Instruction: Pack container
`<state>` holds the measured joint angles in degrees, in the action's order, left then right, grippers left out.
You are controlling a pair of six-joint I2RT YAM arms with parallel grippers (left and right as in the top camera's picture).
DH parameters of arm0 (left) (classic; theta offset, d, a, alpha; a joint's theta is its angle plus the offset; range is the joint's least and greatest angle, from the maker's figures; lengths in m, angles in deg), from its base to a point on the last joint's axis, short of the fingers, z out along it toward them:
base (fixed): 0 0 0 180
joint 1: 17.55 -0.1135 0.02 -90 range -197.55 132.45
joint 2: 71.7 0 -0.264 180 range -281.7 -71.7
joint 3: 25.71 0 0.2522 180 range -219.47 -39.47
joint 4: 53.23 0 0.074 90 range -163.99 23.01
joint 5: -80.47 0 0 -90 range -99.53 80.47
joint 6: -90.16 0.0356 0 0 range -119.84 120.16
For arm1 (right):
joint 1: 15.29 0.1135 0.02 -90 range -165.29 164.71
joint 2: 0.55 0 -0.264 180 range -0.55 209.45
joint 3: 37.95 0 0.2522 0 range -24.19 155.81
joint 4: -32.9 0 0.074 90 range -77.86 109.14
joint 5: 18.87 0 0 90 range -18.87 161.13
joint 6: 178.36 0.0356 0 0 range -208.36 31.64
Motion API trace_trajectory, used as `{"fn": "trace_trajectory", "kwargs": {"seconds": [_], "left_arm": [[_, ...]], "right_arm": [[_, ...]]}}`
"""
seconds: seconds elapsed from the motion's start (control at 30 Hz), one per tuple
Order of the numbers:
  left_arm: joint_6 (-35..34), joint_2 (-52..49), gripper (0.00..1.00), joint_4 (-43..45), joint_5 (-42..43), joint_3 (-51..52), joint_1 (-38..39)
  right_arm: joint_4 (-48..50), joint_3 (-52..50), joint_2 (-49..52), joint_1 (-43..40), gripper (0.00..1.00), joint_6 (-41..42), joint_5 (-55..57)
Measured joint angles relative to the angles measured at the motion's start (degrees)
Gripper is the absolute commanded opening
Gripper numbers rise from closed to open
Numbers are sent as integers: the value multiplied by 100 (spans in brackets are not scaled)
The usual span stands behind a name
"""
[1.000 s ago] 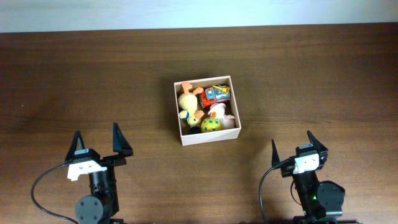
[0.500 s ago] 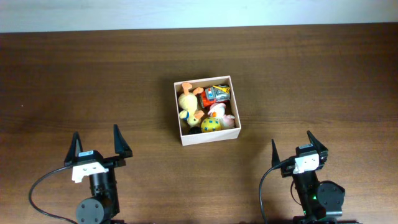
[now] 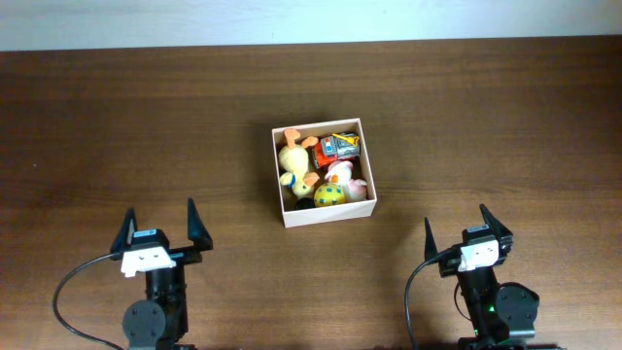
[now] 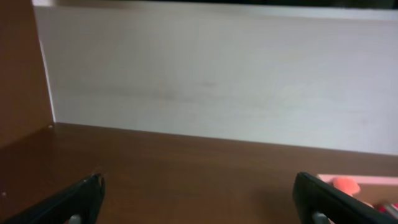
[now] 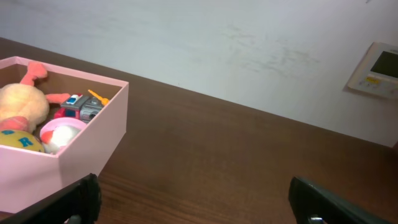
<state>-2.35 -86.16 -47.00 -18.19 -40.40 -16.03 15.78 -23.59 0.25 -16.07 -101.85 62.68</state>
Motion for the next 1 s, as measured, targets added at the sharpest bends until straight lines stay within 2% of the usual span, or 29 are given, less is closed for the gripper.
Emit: {"fn": "trace_trajectory", "kwargs": {"seconds": [0.4, 1.0], "left_arm": [[17, 2, 99, -590, 378, 2, 0], [17, 2, 99, -1425, 420, 9, 0]], "right_arm": [[0, 0, 0, 0, 99, 0, 0], [0, 0, 0, 0, 99, 2, 0]]}}
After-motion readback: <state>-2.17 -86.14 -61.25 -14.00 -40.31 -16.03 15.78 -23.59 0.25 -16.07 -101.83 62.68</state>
